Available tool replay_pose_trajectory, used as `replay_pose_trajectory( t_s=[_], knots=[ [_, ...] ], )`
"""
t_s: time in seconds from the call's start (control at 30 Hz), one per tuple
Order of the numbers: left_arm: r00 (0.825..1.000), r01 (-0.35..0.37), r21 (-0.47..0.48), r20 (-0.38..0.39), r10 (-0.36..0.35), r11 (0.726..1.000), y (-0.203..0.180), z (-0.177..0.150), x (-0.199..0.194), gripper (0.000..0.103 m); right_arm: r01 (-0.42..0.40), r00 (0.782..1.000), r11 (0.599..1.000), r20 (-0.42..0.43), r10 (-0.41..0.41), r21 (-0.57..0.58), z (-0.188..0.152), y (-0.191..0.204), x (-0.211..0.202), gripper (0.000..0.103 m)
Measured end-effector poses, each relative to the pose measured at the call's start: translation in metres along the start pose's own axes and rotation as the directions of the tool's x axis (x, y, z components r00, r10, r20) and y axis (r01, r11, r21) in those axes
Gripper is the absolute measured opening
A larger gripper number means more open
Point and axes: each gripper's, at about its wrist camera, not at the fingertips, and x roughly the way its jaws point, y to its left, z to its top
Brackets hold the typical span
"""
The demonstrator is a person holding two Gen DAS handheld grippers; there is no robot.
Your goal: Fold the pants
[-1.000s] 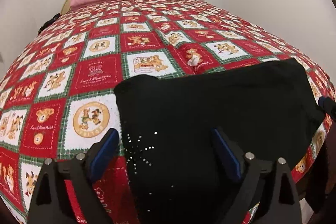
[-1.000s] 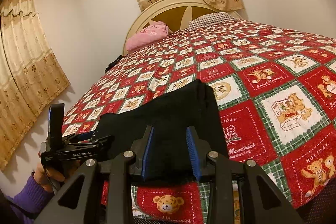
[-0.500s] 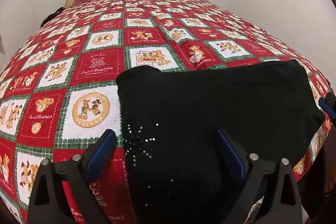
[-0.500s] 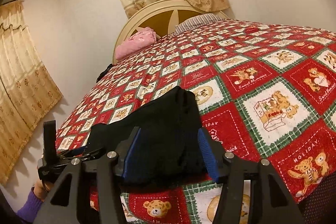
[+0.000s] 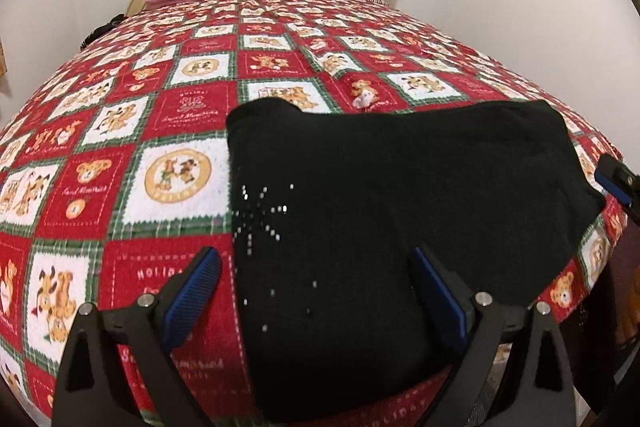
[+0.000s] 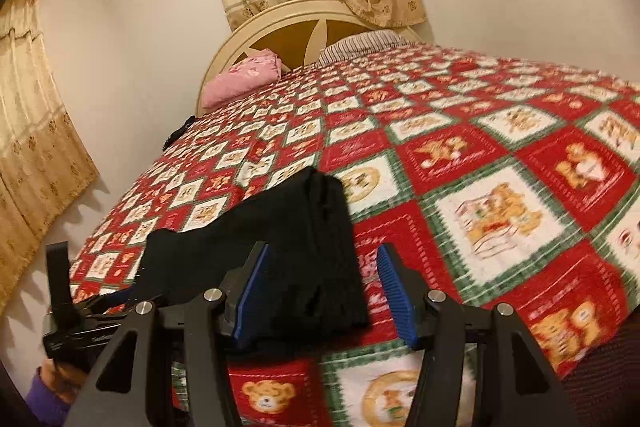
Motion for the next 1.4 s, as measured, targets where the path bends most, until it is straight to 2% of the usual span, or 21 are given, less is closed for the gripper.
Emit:
replay_pose_trajectory(
  t_s=[0.2, 0.37, 0.53, 0.63, 0.7, 0.8, 0.83, 0.9, 0.97, 1.07, 1.17, 1.3, 1.33, 1.4],
  knots=[
    [1.000, -0.010, 0.017, -0.007, 0.010, 1.000, -0.003, 0.000, -0.009, 0.098, -0.048, 0.998, 0.999, -0.026, 0.049, 0.017, 0.000, -0.007, 0.013, 0.057],
    [0.999, -0.042, -0.005, 0.003, 0.042, 0.999, 0.006, 0.011, -0.016, 0.098, -0.049, 0.998, 0.998, -0.048, 0.051, 0.038, -0.002, -0.009, 0.033, 0.057],
    [0.999, -0.010, -0.034, -0.049, 0.008, 0.999, 0.007, 0.006, -0.005, 0.098, -0.043, 0.998, 0.999, -0.047, 0.044, 0.025, -0.012, -0.008, 0.038, 0.057],
    [0.999, 0.003, -0.034, -0.048, -0.004, 0.999, 0.002, 0.001, -0.003, 0.098, -0.045, 0.997, 0.998, -0.058, 0.047, 0.039, -0.014, -0.007, 0.038, 0.057],
    [0.999, 0.002, -0.031, -0.053, -0.004, 1.000, 0.001, 0.001, -0.003, 0.098, -0.073, 0.994, 0.995, -0.078, 0.078, 0.067, -0.017, -0.006, 0.039, 0.057],
    [0.998, -0.003, -0.035, -0.058, 0.001, 0.999, 0.002, 0.002, -0.002, 0.099, -0.064, 0.992, 0.998, -0.111, 0.067, 0.027, -0.018, 0.003, 0.040, 0.057],
    [0.998, -0.003, -0.041, -0.060, 0.001, 0.999, 0.003, 0.002, -0.002, 0.100, -0.074, 0.990, 0.996, -0.117, 0.078, 0.044, -0.017, 0.002, 0.040, 0.057],
    [0.998, -0.005, -0.050, -0.063, 0.001, 0.999, 0.004, 0.001, -0.002, 0.100, -0.131, 0.981, 0.980, -0.120, 0.150, 0.148, -0.014, -0.012, 0.042, 0.059],
    [0.998, -0.011, -0.043, -0.062, 0.008, 0.999, 0.002, 0.001, -0.002, 0.101, -0.155, 0.976, 0.970, -0.123, 0.180, 0.189, -0.013, -0.017, 0.045, 0.059],
    [0.998, -0.016, -0.040, -0.063, 0.013, 0.999, 0.001, 0.001, -0.001, 0.101, -0.131, 0.979, 0.985, -0.140, 0.146, 0.114, -0.014, -0.007, 0.049, 0.059],
    [0.998, -0.020, -0.043, -0.065, 0.017, 0.999, 0.001, 0.001, -0.001, 0.101, -0.091, 0.988, 0.994, -0.121, 0.098, 0.063, -0.019, 0.004, 0.049, 0.059],
    [0.998, -0.020, -0.045, -0.068, 0.017, 0.999, 0.002, 0.001, -0.001, 0.101, -0.126, 0.982, 0.990, -0.137, 0.133, 0.059, -0.018, 0.002, 0.049, 0.059],
    [0.997, -0.020, -0.046, -0.069, 0.017, 0.999, 0.002, 0.001, -0.001, 0.101, -0.131, 0.981, 0.989, -0.135, 0.138, 0.064, -0.018, -0.001, 0.048, 0.058],
    [0.997, -0.020, -0.045, -0.069, 0.017, 0.999, 0.002, 0.001, -0.001, 0.101, -0.113, 0.985, 0.992, -0.120, 0.120, 0.063, -0.020, -0.004, 0.045, 0.044]
  ],
)
